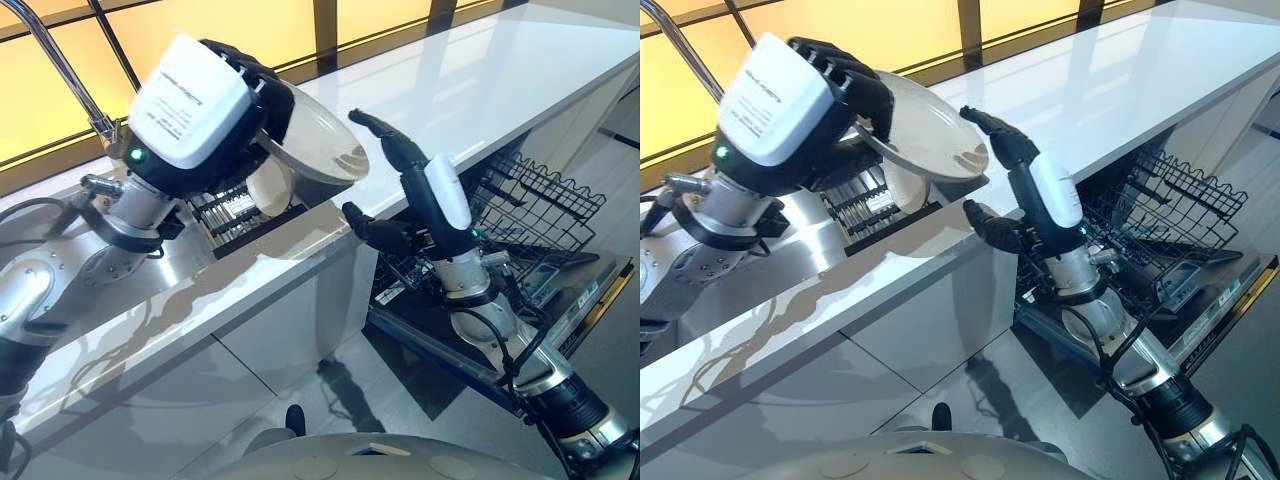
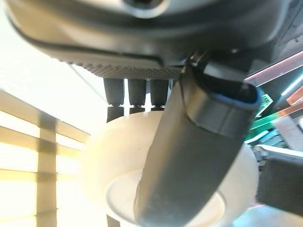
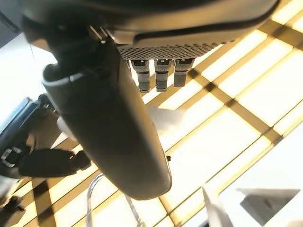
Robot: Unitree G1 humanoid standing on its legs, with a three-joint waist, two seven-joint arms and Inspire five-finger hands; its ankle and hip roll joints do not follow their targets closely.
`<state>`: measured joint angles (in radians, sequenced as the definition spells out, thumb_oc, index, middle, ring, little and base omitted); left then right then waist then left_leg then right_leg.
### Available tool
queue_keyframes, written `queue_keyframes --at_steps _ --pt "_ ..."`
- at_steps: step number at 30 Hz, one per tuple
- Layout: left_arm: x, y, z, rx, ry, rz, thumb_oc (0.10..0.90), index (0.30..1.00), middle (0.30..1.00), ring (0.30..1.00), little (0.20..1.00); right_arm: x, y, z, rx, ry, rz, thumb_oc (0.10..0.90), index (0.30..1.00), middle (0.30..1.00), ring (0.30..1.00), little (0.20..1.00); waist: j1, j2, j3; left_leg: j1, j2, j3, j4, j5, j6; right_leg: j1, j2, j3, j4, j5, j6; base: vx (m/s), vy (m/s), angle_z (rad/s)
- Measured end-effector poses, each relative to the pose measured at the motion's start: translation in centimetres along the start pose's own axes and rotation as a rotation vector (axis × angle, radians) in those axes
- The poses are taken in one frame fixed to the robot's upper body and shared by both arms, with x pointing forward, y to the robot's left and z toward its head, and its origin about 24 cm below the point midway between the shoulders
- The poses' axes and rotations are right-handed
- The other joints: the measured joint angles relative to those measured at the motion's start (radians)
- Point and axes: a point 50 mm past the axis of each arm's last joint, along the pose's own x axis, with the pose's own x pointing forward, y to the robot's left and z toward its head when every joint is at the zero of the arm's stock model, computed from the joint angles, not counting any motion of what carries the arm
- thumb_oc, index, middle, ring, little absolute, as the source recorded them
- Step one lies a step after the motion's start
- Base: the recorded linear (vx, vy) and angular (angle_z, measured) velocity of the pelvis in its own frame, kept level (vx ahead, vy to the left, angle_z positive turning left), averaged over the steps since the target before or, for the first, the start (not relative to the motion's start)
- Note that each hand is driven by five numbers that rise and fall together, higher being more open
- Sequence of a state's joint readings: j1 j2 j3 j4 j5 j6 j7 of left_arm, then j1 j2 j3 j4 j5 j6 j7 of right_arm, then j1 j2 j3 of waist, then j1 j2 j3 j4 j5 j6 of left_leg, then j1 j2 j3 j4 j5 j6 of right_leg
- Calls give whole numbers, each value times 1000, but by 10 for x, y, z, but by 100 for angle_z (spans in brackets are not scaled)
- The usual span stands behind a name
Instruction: Pick up plates and place into dishwasher.
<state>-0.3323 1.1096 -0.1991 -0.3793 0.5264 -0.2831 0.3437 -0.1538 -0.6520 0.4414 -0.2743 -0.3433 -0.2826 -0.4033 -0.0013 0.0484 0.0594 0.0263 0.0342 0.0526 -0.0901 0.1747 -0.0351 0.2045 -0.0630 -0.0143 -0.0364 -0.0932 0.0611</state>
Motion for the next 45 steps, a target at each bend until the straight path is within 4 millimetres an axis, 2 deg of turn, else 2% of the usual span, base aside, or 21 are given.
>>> queue_keyframes --at_steps 8,9,10,13,14,15,16,18,19,21,23,25,30,34,37,38,41,45 --pt "18 -4 19 -138 -76 -21 100 300 300 300 200 12 14 7 19 -15 64 800 900 900 900 900 1 0 0 -3 -1 -4 0 1 0 1 0 -3 -4 0 0 0 0 0" --pt "18 -4 20 -161 -72 -26 100 300 300 300 200 12 14 6 18 -6 59 655 775 775 775 755 1 0 0 -3 -1 -4 0 1 0 2 0 -4 -6 0 0 0 0 0" --pt "19 -6 20 -205 -61 -37 100 300 300 300 200 12 15 5 15 11 50 100 300 300 300 200 1 0 0 -3 -2 -4 0 1 0 3 0 -4 -7 0 0 0 0 0" --pt "21 -14 21 -374 -3 -83 105 305 305 305 205 12 16 2 53 68 -10 100 300 300 300 200 0 0 0 -3 -2 -4 0 1 0 7 0 -6 -12 0 0 -4 0 2" --pt "21 -16 21 -432 18 -97 221 404 404 404 321 9 17 1 65 90 -35 100 300 300 300 200 0 0 0 -2 -2 -4 0 1 -1 9 0 -8 -14 0 0 0 0 0" --pt "21 -17 20 -449 26 -104 256 434 434 434 356 8 18 1 70 97 -40 100 300 300 300 200 0 0 0 -2 -2 -4 0 1 -1 9 0 -8 -15 0 0 0 0 0" --pt "21 -18 20 -484 39 -124 399 556 556 556 499 5 19 0 71 110 -40 100 300 300 300 200 0 0 0 -2 -2 -4 0 1 -1 9 0 -9 -15 0 0 0 0 0" --pt "21 -20 19 -546 49 -146 504 646 646 646 604 1 20 -2 67 134 -43 100 300 300 300 200 1 0 0 -3 -2 -4 0 1 -1 10 0 -9 -16 0 0 0 0 0" --pt "20 -21 19 -603 62 -160 745 853 853 853 845 0 19 -3 66 144 -66 100 300 300 300 200 0 0 0 -3 -3 -4 0 1 -1 10 0 -10 -16 0 0 0 0 0" --pt "20 -21 20 -705 64 -157 611 738 738 738 711 -2 16 -6 52 163 -91 100 300 300 300 200 1 0 0 -3 -3 -5 0 1 -1 11 0 -11 -16 0 0 0 0 0" --pt "18 -21 20 -758 72 -159 660 780 780 780 760 -2 13 -8 32 166 -111 100 300 300 300 200 0 0 0 -3 -3 -6 0 1 -1 12 0 -13 -16 0 0 5 -1 2" --pt "15 -18 22 -876 61 -159 800 900 900 900 900 -2 5 -16 -33 180 -143 100 300 300 300 200 1 0 0 -4 -4 -10 0 1 -1 13 0 -18 -17 0 0 13 -1 5" --pt "10 -13 33 -1053 -28 -177 800 900 900 900 900 -9 -20 -40 -176 252 -266 100 300 300 300 200 12 0 0 -11 -5 -28 0 3 -2 16 2 -30 -19 0 0 24 -5 10" --pt "8 -10 27 -1054 -10 -149 800 900 900 900 900 -16 -52 -54 -297 294 -444 100 300 300 300 200 19 -1 0 -14 -14 -51 0 6 0 32 1 -55 -31 0 0 28 -11 18" --pt "-6 -4 9 -1009 73 -82 800 900 900 900 900 -23 -85 -63 -421 310 -597 100 300 300 300 200 31 2 -1 -15 -20 -64 0 7 0 44 -1 -69 -42 0 0 28 -12 19" --pt "-14 -4 -4 -983 144 -44 800 900 900 900 900 -28 -102 -68 -491 321 -655 100 300 300 300 200 37 2 -1 -16 -22 -71 0 8 -1 51 -1 -79 -47 0 0 24 -17 20" --pt "-37 -6 -33 -915 326 19 800 900 900 900 900 -40 -135 -76 -617 355 -775 100 300 300 300 200 53 1 0 -20 -23 -80 0 11 -3 52 2 -86 -51 0 -1 33 -16 11" --pt "-68 -20 -59 -850 538 22 800 900 900 900 900 -50 -156 -85 -704 412 -867 100 300 300 300 200 56 -6 4 -20 -26 -89 0 12 -2 59 1 -102 -52 0 -1 48 -10 8"
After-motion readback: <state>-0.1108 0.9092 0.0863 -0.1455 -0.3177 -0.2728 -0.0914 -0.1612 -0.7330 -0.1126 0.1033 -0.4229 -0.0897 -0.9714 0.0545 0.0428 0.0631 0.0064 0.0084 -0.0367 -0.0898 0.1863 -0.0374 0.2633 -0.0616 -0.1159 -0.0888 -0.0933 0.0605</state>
